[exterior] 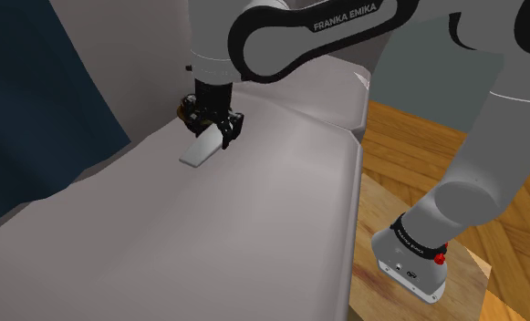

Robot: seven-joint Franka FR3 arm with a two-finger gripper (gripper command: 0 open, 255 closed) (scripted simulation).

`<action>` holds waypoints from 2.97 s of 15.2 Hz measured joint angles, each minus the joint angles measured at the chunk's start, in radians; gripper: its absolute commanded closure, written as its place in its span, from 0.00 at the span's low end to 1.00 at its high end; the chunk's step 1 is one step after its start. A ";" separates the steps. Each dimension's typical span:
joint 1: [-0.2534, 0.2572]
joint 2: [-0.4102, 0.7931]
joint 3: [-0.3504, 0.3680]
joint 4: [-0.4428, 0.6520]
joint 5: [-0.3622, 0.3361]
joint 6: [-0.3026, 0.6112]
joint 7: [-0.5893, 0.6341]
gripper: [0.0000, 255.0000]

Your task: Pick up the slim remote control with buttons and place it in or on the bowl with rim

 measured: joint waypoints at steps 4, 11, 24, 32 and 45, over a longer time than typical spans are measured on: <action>-0.008 -0.024 0.010 0.031 0.023 -0.047 -0.015 1.00; -0.011 -0.050 0.020 0.097 0.048 -0.130 -0.031 1.00; 0.010 0.124 -0.046 0.394 -0.052 -0.285 -0.117 1.00; 0.058 0.305 -0.112 0.647 -0.138 -0.367 -0.200 1.00; 0.028 0.316 -0.120 0.501 -0.152 -0.221 -0.179 1.00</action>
